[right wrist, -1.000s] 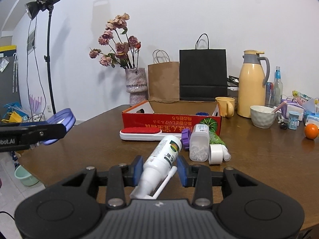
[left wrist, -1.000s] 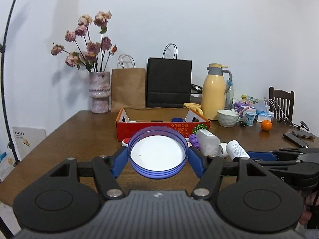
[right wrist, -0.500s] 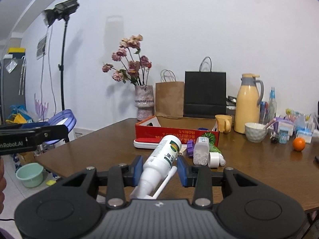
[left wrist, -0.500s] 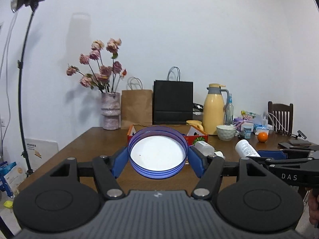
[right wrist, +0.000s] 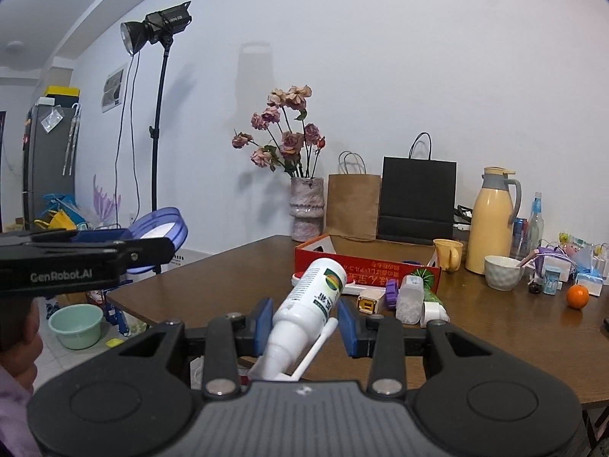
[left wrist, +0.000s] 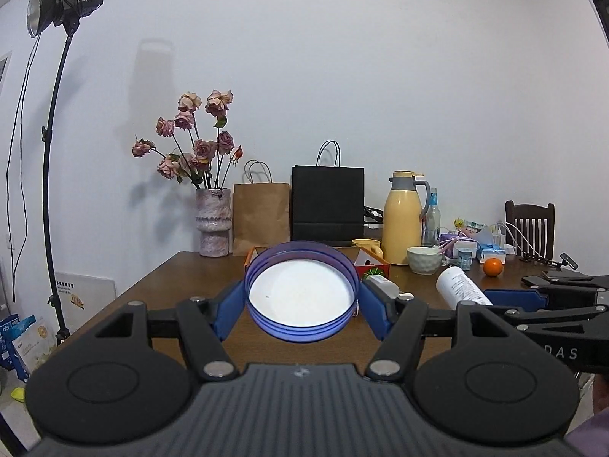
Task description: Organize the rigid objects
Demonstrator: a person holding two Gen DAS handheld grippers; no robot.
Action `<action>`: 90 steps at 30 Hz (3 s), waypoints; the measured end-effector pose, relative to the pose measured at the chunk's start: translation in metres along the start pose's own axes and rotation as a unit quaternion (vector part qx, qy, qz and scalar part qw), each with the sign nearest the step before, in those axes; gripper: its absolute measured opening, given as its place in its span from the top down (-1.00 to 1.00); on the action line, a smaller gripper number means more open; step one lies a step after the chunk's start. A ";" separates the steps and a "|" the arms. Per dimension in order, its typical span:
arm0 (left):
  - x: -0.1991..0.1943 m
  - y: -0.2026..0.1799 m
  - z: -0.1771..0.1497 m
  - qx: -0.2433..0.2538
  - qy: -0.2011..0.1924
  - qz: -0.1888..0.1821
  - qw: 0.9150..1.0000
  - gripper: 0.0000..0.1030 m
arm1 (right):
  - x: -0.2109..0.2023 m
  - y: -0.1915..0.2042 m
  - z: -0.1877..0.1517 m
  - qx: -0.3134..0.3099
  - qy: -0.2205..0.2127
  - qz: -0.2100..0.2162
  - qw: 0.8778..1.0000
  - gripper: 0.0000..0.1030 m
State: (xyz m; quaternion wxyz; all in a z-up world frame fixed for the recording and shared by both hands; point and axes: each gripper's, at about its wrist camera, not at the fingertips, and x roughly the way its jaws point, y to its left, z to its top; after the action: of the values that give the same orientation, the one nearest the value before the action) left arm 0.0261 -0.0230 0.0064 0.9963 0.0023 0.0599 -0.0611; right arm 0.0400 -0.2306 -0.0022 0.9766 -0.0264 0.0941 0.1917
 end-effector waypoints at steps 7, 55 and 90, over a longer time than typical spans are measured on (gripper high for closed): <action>0.005 -0.003 -0.005 0.010 -0.003 -0.006 1.000 -0.29 | 0.002 -0.001 -0.003 -0.001 -0.004 -0.004 1.000 0.29; 0.697 0.078 0.016 -0.038 0.372 -0.037 0.927 -0.34 | 0.649 -0.259 0.074 0.079 0.333 -0.018 0.940 0.26; 0.261 0.082 0.093 -0.038 0.021 0.058 0.997 -1.00 | 0.181 -0.121 0.085 0.025 -0.040 -0.067 0.997 -0.81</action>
State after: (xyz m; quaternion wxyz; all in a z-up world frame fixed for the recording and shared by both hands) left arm 0.3039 0.0253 0.0677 0.9961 -0.0308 0.0828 -0.0011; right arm 0.2647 -0.2686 0.0476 0.9905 -0.0002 0.0578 0.1247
